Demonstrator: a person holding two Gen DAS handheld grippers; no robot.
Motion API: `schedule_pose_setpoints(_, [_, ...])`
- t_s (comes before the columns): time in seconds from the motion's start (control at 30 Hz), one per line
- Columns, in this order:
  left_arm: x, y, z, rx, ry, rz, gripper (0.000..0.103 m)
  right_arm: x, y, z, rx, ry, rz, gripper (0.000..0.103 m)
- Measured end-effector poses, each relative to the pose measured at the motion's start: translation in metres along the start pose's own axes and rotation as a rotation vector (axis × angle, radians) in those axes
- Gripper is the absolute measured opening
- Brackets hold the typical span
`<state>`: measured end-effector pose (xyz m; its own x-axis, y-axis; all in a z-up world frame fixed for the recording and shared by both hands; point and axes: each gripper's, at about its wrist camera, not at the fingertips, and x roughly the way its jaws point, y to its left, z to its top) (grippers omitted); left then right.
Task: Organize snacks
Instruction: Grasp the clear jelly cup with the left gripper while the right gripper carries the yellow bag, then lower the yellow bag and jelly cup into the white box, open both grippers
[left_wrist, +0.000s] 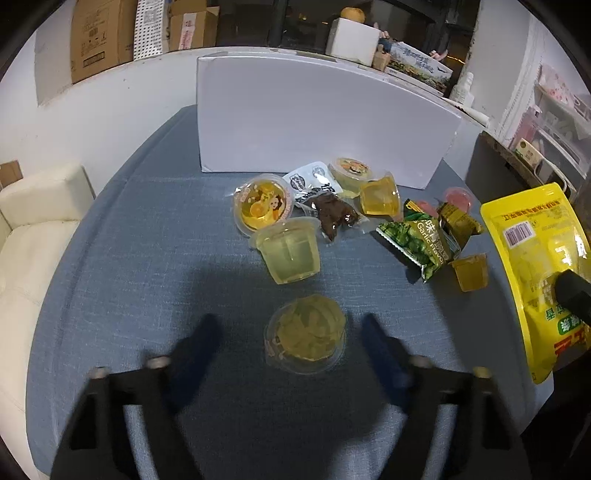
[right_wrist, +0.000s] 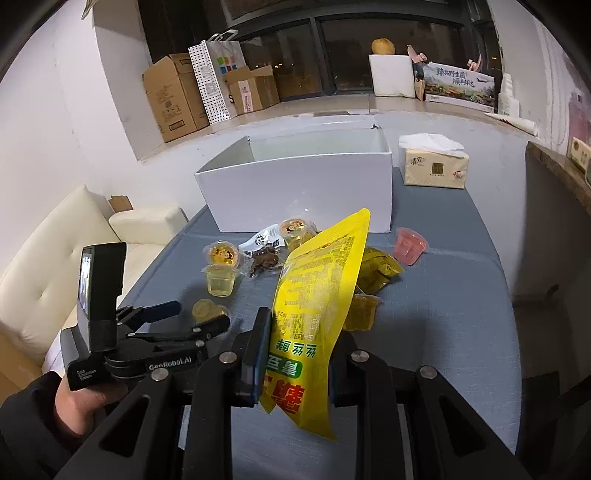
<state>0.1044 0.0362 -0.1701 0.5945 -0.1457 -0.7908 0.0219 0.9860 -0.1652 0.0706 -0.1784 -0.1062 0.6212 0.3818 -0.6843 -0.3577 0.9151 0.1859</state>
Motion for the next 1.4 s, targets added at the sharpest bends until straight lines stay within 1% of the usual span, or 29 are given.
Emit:
schedule_pose_setpoints(0.03, [0.0, -0.001, 0.001, 0.014, 0.001, -0.005, 0.051, 0.0, 0.001, 0.0, 0.0, 0.001, 0.005, 0.026])
schedule_pose_setpoints(0.07, [0.0, -0.002, 0.001, 0.025, 0.0, -0.009, 0.043, 0.001, 0.002, 0.0, -0.001, 0.002, 0.008, 0.026])
schedule_pose_setpoints(0.1, [0.0, -0.003, 0.001, 0.033, -0.004, -0.009, 0.039, 0.001, 0.002, 0.0, -0.003, 0.003, 0.008, 0.026])
schedule_pose_setpoints(0.2, [-0.004, -0.005, 0.002, 0.043, -0.009, -0.029, 0.038, 0.002, 0.003, 0.0, -0.006, 0.004, 0.013, 0.026])
schedule_pose_setpoints(0.3, [-0.013, -0.006, 0.002, 0.044, -0.034, -0.057, 0.037, 0.002, 0.003, 0.001, -0.003, 0.003, 0.013, 0.026])
schedule_pose_setpoints(0.43, [-0.036, -0.011, 0.009, 0.06, -0.09, -0.098, 0.037, 0.0, 0.005, 0.004, -0.003, -0.006, 0.018, 0.026])
schedule_pose_setpoints(0.53, [-0.055, -0.015, 0.024, 0.076, -0.142, -0.12, 0.037, -0.002, 0.007, 0.012, -0.018, -0.016, 0.022, 0.026])
schedule_pose_setpoints(0.6, [-0.064, -0.018, 0.035, 0.092, -0.169, -0.122, 0.037, -0.003, 0.009, 0.023, -0.031, -0.031, 0.02, 0.026])
schedule_pose_setpoints(0.7, [-0.075, -0.021, 0.059, 0.107, -0.209, -0.126, 0.037, -0.009, 0.009, 0.047, -0.045, -0.065, 0.029, 0.025])
schedule_pose_setpoints(0.73, [-0.079, -0.022, 0.072, 0.115, -0.226, -0.124, 0.037, -0.011, 0.01, 0.056, -0.051, -0.08, 0.031, 0.025])
schedule_pose_setpoints(0.8, [-0.083, -0.023, 0.091, 0.128, -0.252, -0.117, 0.037, -0.014, 0.009, 0.083, -0.064, -0.119, 0.032, 0.025])
schedule_pose_setpoints(0.83, [-0.085, -0.024, 0.108, 0.138, -0.268, -0.117, 0.037, -0.014, 0.009, 0.092, -0.068, -0.129, 0.035, 0.025])
schedule_pose_setpoints(0.87, [-0.085, -0.025, 0.118, 0.144, -0.278, -0.115, 0.037, -0.012, 0.007, 0.109, -0.069, -0.146, 0.039, 0.025])
schedule_pose_setpoints(0.97, [-0.083, -0.023, 0.16, 0.163, -0.319, -0.127, 0.037, 0.005, 0.0, 0.147, -0.044, -0.141, 0.065, 0.025])
schedule_pose_setpoints(1.03, [-0.078, -0.022, 0.184, 0.172, -0.328, -0.1, 0.037, 0.024, -0.009, 0.176, -0.02, -0.132, 0.07, 0.025])
schedule_pose_setpoints(1.1, [-0.069, -0.019, 0.209, 0.175, -0.329, -0.091, 0.037, 0.04, -0.014, 0.195, -0.015, -0.124, 0.062, 0.025])
schedule_pose_setpoints(1.13, [-0.061, -0.015, 0.223, 0.161, -0.324, -0.087, 0.037, 0.049, -0.017, 0.204, -0.006, -0.118, 0.065, 0.025])
schedule_pose_setpoints(1.17, [-0.056, -0.012, 0.232, 0.151, -0.318, -0.078, 0.038, 0.064, -0.024, 0.216, 0.026, -0.097, 0.093, 0.024])
schedule_pose_setpoints(1.23, [-0.041, -0.007, 0.246, 0.144, -0.304, -0.057, 0.038, 0.079, -0.032, 0.225, 0.056, -0.078, 0.095, 0.024])
schedule_pose_setpoints(1.27, [-0.034, -0.005, 0.25, 0.144, -0.297, -0.051, 0.038, 0.089, -0.034, 0.229, 0.057, -0.07, 0.082, 0.024])
schedule_pose_setpoints(1.33, [-0.016, -0.002, 0.255, 0.142, -0.266, -0.028, 0.039, 0.108, -0.04, 0.234, 0.063, -0.044, 0.082, 0.024])
schedule_pose_setpoints(1.37, [-0.009, 0.001, 0.257, 0.132, -0.251, -0.025, 0.049, 0.113, -0.042, 0.234, 0.064, -0.034, 0.074, 0.024])
schedule_pose_setpoints(1.4, [-0.001, 0.004, 0.259, 0.118, -0.229, -0.014, 0.061, 0.119, -0.043, 0.234, 0.065, -0.023, 0.053, 0.026])
